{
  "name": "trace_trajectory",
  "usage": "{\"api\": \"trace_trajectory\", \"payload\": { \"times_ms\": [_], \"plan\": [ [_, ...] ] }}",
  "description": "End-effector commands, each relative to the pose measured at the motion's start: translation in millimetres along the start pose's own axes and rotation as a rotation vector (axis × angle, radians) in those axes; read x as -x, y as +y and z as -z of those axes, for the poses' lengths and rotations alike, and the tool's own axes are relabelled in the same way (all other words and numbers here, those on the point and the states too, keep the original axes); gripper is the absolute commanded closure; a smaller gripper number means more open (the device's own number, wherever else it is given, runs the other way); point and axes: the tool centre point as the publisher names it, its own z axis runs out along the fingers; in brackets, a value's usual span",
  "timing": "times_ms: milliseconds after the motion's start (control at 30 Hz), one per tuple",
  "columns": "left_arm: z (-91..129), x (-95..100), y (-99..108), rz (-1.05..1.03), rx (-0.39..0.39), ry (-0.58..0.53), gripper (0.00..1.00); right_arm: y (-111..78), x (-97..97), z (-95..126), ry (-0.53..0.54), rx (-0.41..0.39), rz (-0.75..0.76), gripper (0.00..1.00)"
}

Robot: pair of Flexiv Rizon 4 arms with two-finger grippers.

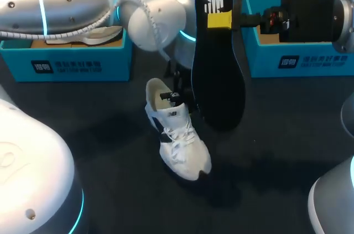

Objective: Take the shoe out of the shoebox, open the shoe tongue, remove and reinsert the insole, then place the shoe into the shoebox

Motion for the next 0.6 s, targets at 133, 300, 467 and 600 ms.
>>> {"api": "trace_trajectory", "payload": {
  "times_ms": [133,300,467,600],
  "plan": [
    [2,-7.1,-4,-0.052,0.047,-0.017,1.0,0.1,1.1,-3,0.0,0.001,0.0,1.0],
    [3,1.8,-4,-0.089,0.06,-0.026,1.0,0.1,1.1,-3,0.0,0.001,0.0,1.0],
    [2,19.8,-10,-0.167,0.113,0.03,1.0,0.1,1.1,-3,0.0,0.001,0.0,1.0],
    [4,28.4,-14,-0.205,0.116,0.039,1.0,0.1,1.1,-3,0.0,0.001,0.0,1.0]
  ]
}}
